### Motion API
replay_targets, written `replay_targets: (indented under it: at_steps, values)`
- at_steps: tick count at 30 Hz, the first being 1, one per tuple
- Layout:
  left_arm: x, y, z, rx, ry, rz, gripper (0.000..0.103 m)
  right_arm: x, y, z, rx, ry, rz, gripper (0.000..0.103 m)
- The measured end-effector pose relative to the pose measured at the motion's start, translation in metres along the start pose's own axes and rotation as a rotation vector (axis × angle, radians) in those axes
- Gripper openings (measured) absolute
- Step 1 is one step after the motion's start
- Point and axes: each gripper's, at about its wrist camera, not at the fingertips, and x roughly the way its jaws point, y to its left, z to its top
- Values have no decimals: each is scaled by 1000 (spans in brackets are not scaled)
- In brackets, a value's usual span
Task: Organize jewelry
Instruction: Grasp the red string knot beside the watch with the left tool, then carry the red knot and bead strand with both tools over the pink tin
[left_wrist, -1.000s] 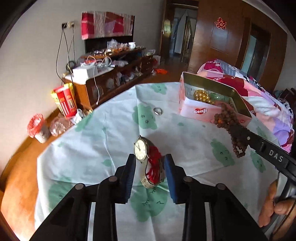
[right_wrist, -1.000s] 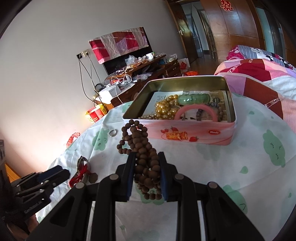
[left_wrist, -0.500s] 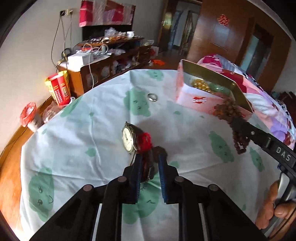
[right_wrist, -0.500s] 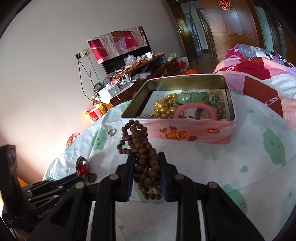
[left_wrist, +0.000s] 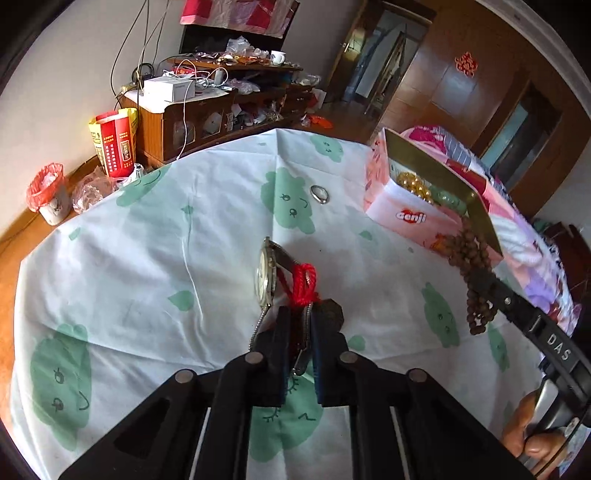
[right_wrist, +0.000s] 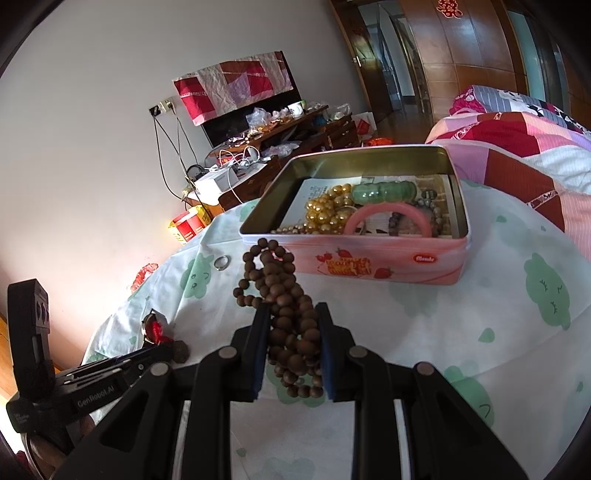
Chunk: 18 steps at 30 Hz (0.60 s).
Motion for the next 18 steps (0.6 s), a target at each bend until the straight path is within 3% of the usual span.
replay_targets:
  at_steps: [4,9,18]
  values:
    - [-16,-8,0,34,-94,7,4,0,0,0,1,1,0,28]
    - [-26,-31,-2,176,-157,53,4,0,0,0,2,0,0,28]
    - [-39,-41,-8,272,-196,-48,4,-1,-2,-1,6,-2,0,28]
